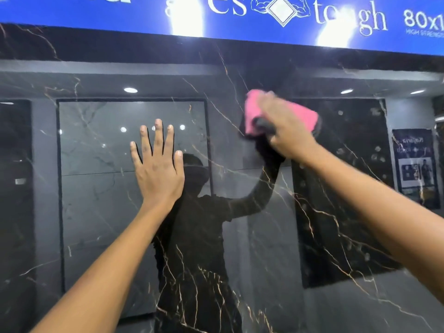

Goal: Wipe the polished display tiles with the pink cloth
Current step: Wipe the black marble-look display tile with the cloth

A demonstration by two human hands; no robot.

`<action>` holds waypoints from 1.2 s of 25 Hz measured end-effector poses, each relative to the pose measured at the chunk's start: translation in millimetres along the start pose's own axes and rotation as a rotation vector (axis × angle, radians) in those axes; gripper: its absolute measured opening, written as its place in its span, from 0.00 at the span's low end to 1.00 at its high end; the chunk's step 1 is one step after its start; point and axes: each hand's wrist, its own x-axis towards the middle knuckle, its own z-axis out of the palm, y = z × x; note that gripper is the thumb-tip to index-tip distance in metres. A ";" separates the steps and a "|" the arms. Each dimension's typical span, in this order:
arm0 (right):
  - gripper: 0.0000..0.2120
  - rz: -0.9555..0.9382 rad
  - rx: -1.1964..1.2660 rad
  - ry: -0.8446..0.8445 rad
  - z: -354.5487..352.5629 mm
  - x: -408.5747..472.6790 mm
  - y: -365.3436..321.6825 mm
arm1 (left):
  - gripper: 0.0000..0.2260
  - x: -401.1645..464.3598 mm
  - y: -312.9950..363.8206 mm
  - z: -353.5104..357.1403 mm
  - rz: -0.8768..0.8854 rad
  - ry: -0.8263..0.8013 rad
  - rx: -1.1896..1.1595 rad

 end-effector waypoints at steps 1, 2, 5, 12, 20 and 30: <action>0.33 0.349 0.122 0.128 -18.5 16.8 14.0 | 0.25 1.0 0.3 -0.6 -0.003 0.002 0.001; 0.32 0.587 0.208 0.207 -24.6 27.6 17.5 | 0.24 1.5 0.5 -1.5 -0.009 0.005 -0.007; 0.34 0.276 0.223 0.069 9.4 19.3 -45.8 | 0.19 11.3 0.7 -11.7 -0.012 0.066 -0.091; 0.29 0.276 0.043 0.063 -25.6 51.7 18.9 | 0.23 95.6 -5.7 -21.4 0.059 0.067 -0.072; 0.35 -0.302 0.036 -0.097 18.4 70.5 -64.4 | 0.24 91.4 -12.1 -7.3 0.085 0.081 -0.020; 0.29 0.179 0.162 0.078 10.5 153.6 -100.0 | 0.28 88.0 -12.5 -4.9 0.007 0.066 0.015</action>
